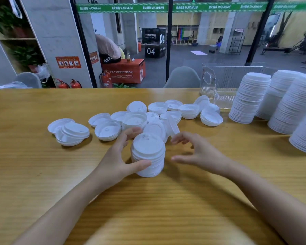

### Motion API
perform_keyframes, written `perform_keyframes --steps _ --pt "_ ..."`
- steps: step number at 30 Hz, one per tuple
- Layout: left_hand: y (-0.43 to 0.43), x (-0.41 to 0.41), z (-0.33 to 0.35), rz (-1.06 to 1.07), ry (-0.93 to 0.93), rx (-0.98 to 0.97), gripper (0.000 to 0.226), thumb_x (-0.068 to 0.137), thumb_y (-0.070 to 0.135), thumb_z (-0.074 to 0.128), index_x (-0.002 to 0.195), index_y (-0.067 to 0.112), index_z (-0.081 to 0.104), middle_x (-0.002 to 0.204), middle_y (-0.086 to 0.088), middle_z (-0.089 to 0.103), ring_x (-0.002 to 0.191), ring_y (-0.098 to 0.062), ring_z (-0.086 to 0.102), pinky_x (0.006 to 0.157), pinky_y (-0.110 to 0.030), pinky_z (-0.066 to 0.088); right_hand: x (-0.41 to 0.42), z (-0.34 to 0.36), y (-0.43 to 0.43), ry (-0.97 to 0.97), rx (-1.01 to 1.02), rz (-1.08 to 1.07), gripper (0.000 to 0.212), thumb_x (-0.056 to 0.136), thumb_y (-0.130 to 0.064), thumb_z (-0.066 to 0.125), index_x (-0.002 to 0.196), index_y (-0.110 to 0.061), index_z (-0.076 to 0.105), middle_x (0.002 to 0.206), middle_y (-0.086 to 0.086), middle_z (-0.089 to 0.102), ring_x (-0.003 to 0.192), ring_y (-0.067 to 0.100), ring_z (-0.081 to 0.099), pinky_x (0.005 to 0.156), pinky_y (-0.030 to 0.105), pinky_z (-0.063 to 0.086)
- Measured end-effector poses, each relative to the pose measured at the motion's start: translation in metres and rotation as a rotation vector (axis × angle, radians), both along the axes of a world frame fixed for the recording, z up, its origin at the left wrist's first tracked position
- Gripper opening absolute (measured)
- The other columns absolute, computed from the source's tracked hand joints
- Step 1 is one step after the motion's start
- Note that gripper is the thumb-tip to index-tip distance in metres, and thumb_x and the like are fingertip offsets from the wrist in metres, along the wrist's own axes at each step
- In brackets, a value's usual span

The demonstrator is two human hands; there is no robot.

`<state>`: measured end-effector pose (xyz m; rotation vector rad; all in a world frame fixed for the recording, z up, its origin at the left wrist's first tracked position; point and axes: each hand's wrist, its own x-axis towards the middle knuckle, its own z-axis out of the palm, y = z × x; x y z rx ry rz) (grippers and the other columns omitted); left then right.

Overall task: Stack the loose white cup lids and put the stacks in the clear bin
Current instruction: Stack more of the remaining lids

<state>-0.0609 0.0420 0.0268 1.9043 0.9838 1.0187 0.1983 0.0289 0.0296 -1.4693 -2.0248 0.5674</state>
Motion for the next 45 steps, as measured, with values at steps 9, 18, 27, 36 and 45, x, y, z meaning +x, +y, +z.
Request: perform_keyframes --steps 9,18,27,36,45 --pt "-0.004 -0.010 0.002 0.025 0.045 0.150 0.066 0.071 0.051 0.072 0.131 0.037 0.048 0.133 0.022 0.055 0.132 -0.004 0.045 0.109 -0.032 0.033 -0.005 -0.011 0.045 0.032 0.121 -0.277 0.012 0.089 -0.030 0.070 0.095 -0.024 0.061 0.091 -0.020 0.059 0.092 0.008 0.051 0.083 0.027 0.040" --pt "-0.005 -0.010 -0.001 0.055 0.093 0.256 0.053 0.081 0.052 0.062 0.130 0.035 0.051 0.132 0.018 0.056 0.131 -0.009 0.047 0.102 -0.011 0.033 0.028 -0.007 0.026 0.672 -0.127 -0.432 0.028 0.092 -0.021 0.069 0.117 -0.022 0.058 0.080 -0.003 0.072 0.073 0.007 0.063 0.068 0.030 0.046" --pt "-0.002 -0.014 -0.008 0.081 0.161 0.491 0.038 0.089 0.041 0.059 0.126 0.034 0.053 0.130 0.020 0.055 0.127 -0.011 0.050 0.104 -0.013 0.032 0.032 -0.018 0.026 -0.047 0.061 -0.355 0.051 0.088 -0.043 0.068 0.134 -0.030 0.052 0.129 -0.009 0.047 0.125 0.017 0.034 0.100 0.026 0.028" --pt "-0.003 -0.018 -0.008 0.092 0.199 0.582 0.036 0.092 0.034 0.060 0.126 0.025 0.055 0.131 0.012 0.056 0.126 -0.012 0.050 0.106 -0.019 0.034 0.033 -0.026 0.031 -0.197 0.039 -0.362 0.052 0.080 -0.059 0.066 0.127 -0.042 0.056 0.132 -0.013 0.056 0.122 0.019 0.041 0.105 0.045 0.035" --pt "-0.002 -0.021 -0.006 0.140 0.133 0.586 0.037 0.096 0.035 0.051 0.132 0.031 0.048 0.129 0.025 0.051 0.124 -0.010 0.049 0.104 -0.022 0.036 -0.022 0.015 0.000 0.251 0.187 0.031 0.048 0.075 -0.054 0.070 0.121 -0.041 0.062 0.126 -0.030 0.059 0.126 0.003 0.045 0.095 0.005 0.031"
